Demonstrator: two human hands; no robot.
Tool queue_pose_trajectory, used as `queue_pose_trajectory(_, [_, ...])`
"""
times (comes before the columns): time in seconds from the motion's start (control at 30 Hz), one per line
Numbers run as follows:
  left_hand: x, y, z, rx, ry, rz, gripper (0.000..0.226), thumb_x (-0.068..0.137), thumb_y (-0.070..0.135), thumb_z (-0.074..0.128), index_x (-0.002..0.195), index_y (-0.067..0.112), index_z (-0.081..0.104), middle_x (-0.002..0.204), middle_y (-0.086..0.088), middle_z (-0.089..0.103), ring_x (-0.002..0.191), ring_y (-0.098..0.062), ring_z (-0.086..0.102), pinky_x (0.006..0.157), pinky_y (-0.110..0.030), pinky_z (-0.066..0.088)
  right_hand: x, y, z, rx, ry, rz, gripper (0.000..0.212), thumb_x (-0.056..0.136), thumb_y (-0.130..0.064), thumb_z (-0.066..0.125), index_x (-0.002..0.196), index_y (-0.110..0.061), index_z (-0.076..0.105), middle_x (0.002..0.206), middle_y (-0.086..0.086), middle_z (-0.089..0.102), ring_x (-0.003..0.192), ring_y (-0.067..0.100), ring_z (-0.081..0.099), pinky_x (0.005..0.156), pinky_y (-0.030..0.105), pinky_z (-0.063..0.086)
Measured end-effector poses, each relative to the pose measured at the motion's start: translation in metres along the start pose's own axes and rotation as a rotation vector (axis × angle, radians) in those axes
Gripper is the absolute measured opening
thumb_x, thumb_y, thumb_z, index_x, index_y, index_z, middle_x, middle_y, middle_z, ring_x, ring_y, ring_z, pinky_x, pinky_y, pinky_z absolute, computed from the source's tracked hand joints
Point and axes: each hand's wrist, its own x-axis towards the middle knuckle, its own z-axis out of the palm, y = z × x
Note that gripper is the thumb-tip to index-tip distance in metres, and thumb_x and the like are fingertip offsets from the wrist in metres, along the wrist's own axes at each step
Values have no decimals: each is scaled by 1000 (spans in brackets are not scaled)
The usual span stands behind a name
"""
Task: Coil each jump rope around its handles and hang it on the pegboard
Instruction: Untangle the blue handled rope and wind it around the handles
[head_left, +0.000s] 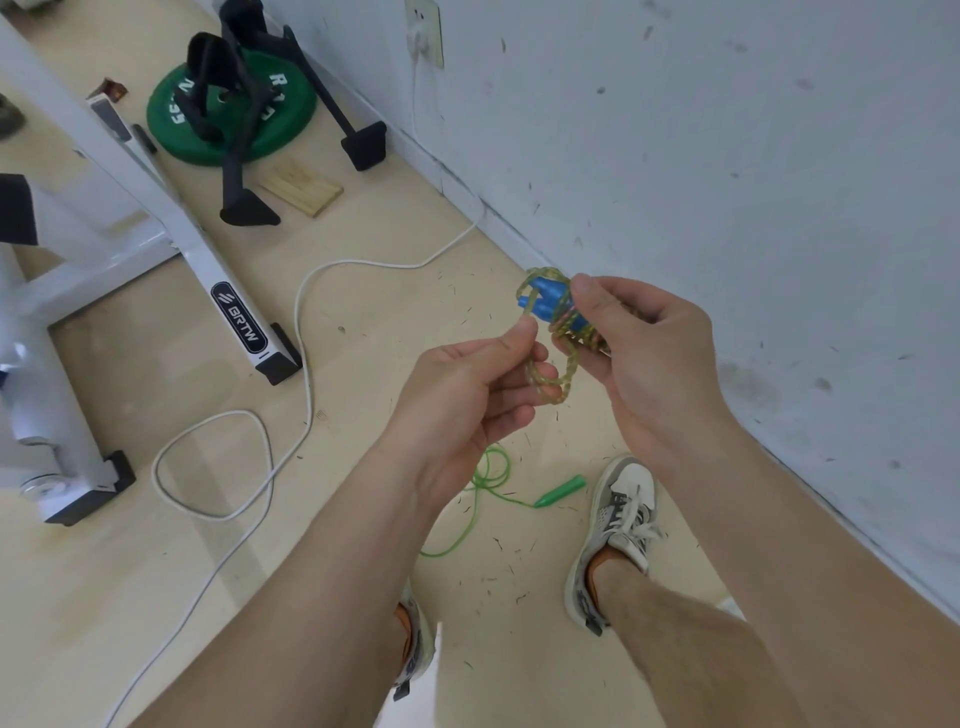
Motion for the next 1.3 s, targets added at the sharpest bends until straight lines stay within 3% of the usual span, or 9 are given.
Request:
queue_pose_trajectory(0.33, [3,-2,2,-127,66,-37,26,91,31,60,70,16,63,62,0,61,56,-10,60,55,-19,48,-2,-2,0,-5,-46,-58,12,86,-14,73,93,-5,72,96,18,72,92,29,71,83,40,60])
queue_pose_trajectory(0.53, [6,-2,-1,-156,38,-53,29,91,26,52,63,18,55,57,3,51,53,-11,51,58,-22,43,-5,-4,0,-41,-130,-137,2,84,-13,75,86,-13,73,89,10,72,91,27,72,83,40,59])
queue_pose_trajectory(0.7, [4,2,-4,214,113,192,33,94,20,47,62,14,52,54,-5,54,56,-18,52,66,-32,43,-6,-6,1,-148,-147,-205,5,82,-18,77,86,-17,74,90,10,72,92,31,70,82,42,60])
queue_pose_trajectory(0.83, [2,-2,-2,375,154,342,31,96,22,53,73,6,64,57,-8,62,55,-19,60,58,-25,48,-5,-6,0,-232,-136,-251,13,76,-29,80,86,-22,75,90,10,73,90,33,70,84,48,59])
queue_pose_trajectory(0.93, [7,-4,-4,524,210,413,20,94,22,59,83,9,70,51,0,60,47,-15,59,54,-29,54,-5,0,1,-201,-129,-193,14,79,-22,80,89,-15,74,92,13,72,90,31,71,83,46,59])
queue_pose_trajectory(1.07, [7,-4,-3,702,214,422,28,96,27,53,82,5,63,59,4,57,58,-15,56,68,-42,52,-5,3,4,-215,-91,-163,13,79,-22,80,89,-15,74,91,12,73,89,30,71,83,46,59])
queue_pose_trajectory(1.17, [7,-2,-8,795,209,340,34,100,33,41,86,5,55,73,1,51,74,-19,48,70,-38,43,-3,2,2,-227,-75,-168,11,79,-22,80,86,-17,74,91,13,72,90,32,71,83,46,59])
queue_pose_trajectory(1.23, [7,2,-17,913,205,358,37,102,34,37,78,8,49,71,2,43,76,-20,41,69,-35,35,-2,0,0,-250,-47,-185,10,78,-22,81,85,-19,74,89,12,72,88,31,70,83,45,59])
queue_pose_trajectory(1.3, [3,9,-23,820,153,359,36,101,35,40,81,7,48,71,0,42,71,-16,39,68,-32,35,2,-3,-5,-325,9,-237,9,79,-23,81,81,-23,72,79,1,69,77,20,68,81,34,59])
